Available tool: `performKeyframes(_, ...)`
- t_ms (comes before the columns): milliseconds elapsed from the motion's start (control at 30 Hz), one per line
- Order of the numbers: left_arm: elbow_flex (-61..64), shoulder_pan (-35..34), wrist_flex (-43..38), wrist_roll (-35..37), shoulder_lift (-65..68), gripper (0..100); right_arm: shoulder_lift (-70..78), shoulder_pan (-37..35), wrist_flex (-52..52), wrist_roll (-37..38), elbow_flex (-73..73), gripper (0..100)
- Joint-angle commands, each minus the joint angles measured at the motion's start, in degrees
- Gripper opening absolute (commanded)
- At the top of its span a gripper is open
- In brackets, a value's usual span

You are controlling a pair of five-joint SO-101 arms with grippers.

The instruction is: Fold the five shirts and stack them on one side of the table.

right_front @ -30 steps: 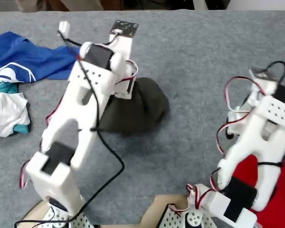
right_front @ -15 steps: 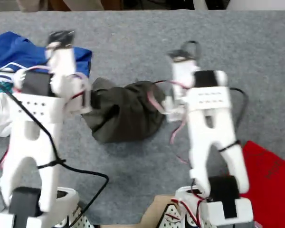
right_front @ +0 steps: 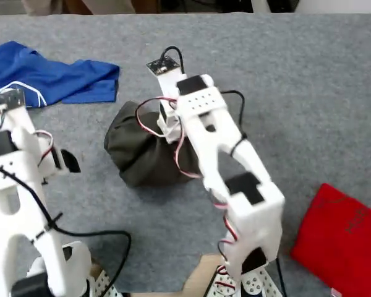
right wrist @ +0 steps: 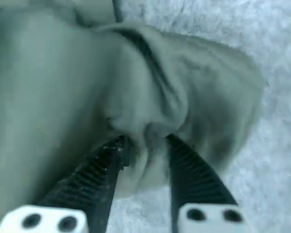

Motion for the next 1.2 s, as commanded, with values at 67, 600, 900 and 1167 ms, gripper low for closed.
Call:
performKeyframes(67, 5.45, -0.35, -1.05, -0.53, -9.10, 26, 9.45, 3.91, 10.55, -0.44, -16.13, 1.3)
performKeyframes(600, 16.88, -0.26, -11.78, -0.09, -15.96, 26, -4.70, 25.71, 20.75, 7.12, -1.98, 0.5)
performKeyframes(900, 17.23, 10.29, -13.71, 0.26, -15.87, 26, -22.90, 44.70, 12.40, 16.44, 23.16, 0.5)
performKeyframes(1167, 22.33, 20.13, -23.82, 6.86, -15.87, 26, -31.16, 61.14, 4.40, 29.80, 35.47, 1.6)
